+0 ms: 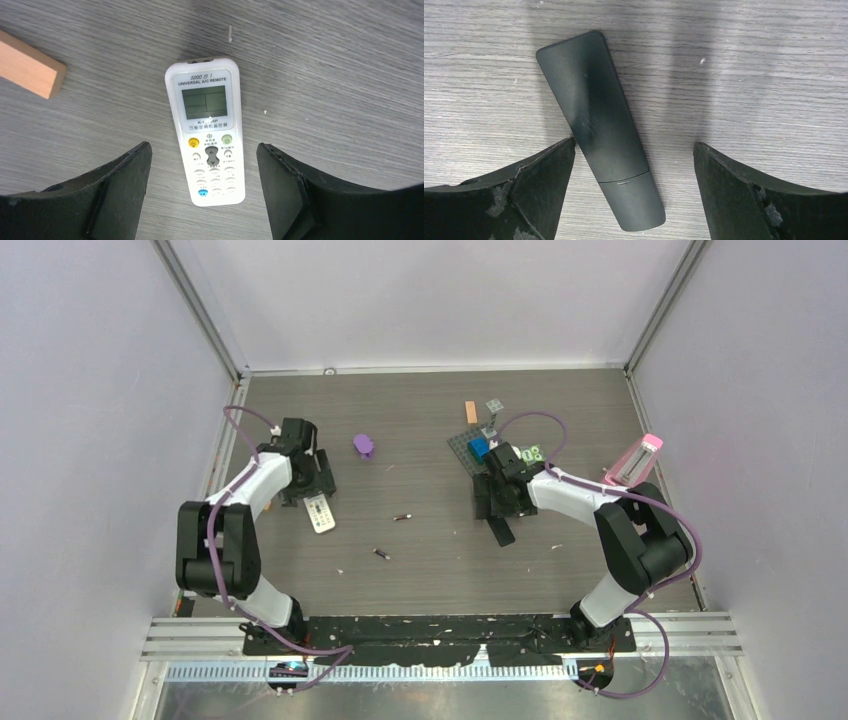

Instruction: Load the batteries into the remote control

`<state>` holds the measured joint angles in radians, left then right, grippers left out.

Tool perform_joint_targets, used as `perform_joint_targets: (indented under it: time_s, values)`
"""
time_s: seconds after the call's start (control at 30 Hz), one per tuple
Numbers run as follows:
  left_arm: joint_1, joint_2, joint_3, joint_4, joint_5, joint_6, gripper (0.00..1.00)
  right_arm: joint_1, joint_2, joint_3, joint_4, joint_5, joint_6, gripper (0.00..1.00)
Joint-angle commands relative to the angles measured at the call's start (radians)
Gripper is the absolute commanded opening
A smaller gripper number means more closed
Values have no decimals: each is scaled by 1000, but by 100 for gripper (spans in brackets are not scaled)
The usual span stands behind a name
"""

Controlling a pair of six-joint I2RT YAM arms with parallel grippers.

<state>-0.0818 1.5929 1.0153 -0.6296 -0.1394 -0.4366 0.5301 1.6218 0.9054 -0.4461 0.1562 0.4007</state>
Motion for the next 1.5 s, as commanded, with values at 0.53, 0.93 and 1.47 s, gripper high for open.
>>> perform_joint_targets:
  time_s: [0.53,0.93,1.47]
  values:
    - [8,-252,17,-1,98,-17,76,14,35,-9,22,-113,8,44]
    - [-33,-362,-82,249,530,-79,75,37,-111,-10,110,-275,12,35]
    - [-273,-228,-146,676,834,-305,71,255,-205,57,278,-388,16,33]
